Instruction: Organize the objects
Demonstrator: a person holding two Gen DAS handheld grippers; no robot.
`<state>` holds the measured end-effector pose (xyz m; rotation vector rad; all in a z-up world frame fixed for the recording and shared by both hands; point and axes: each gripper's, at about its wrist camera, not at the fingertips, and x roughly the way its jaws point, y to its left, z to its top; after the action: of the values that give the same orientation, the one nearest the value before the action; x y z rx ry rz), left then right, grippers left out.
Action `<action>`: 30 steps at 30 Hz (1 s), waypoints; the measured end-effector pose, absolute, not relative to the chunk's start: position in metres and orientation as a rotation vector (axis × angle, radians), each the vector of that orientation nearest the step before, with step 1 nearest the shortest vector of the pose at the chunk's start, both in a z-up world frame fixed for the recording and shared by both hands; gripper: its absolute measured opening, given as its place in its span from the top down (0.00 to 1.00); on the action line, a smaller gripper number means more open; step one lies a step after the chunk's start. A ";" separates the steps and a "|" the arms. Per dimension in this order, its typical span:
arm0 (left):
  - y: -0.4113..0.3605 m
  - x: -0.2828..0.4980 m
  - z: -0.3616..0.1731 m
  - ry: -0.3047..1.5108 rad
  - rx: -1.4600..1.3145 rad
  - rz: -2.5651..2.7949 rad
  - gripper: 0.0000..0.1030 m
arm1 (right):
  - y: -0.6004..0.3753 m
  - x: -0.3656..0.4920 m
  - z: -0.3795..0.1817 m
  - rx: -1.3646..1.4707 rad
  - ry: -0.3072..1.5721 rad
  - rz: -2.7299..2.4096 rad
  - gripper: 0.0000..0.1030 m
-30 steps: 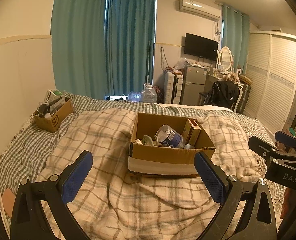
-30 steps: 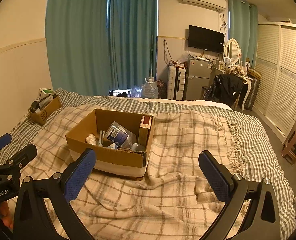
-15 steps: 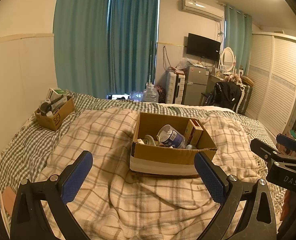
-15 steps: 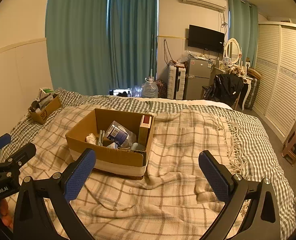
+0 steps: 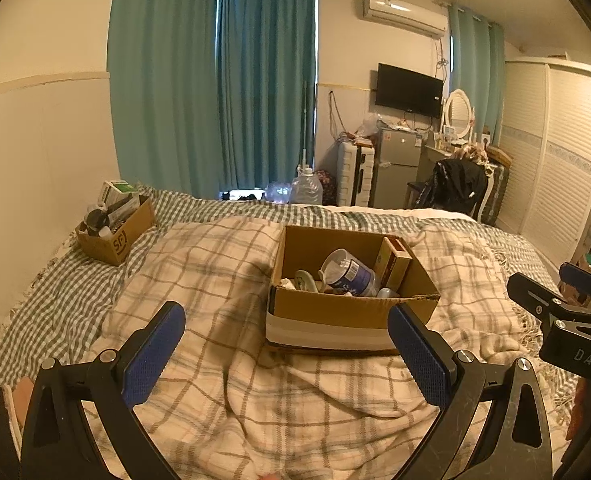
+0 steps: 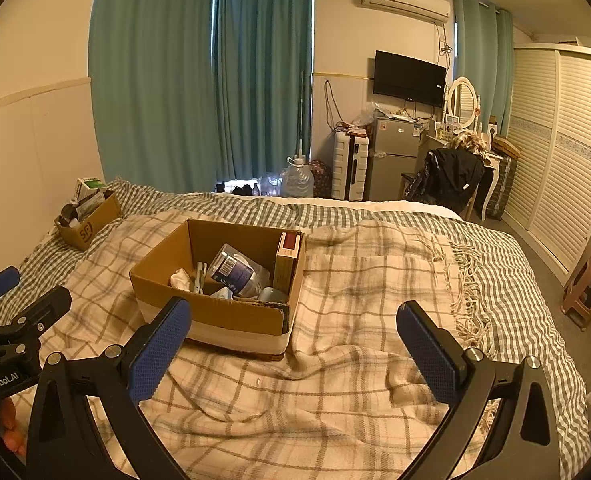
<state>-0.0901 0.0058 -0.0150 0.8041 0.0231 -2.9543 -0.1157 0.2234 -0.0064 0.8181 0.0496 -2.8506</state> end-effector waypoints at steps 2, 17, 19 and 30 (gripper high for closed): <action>0.007 -0.089 -0.015 0.004 0.795 -2.952 0.00 | 0.224 -0.116 -0.007 0.820 0.051 -2.850 0.00; -0.001 -0.090 -0.018 0.053 0.817 -2.938 0.00 | 0.222 -0.117 -0.012 0.833 0.061 -2.845 0.00; -0.001 -0.090 -0.018 0.050 0.814 -2.939 0.00 | 0.221 -0.117 -0.012 0.832 0.062 -2.845 0.00; 0.000 -0.088 -0.019 0.028 0.812 -2.939 0.00 | 0.221 -0.117 -0.014 0.834 0.063 -2.840 0.00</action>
<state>-0.0885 0.0004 -0.0186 0.8119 0.0279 -2.9388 -0.1169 0.2212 -0.0137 0.8338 0.0628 -2.8401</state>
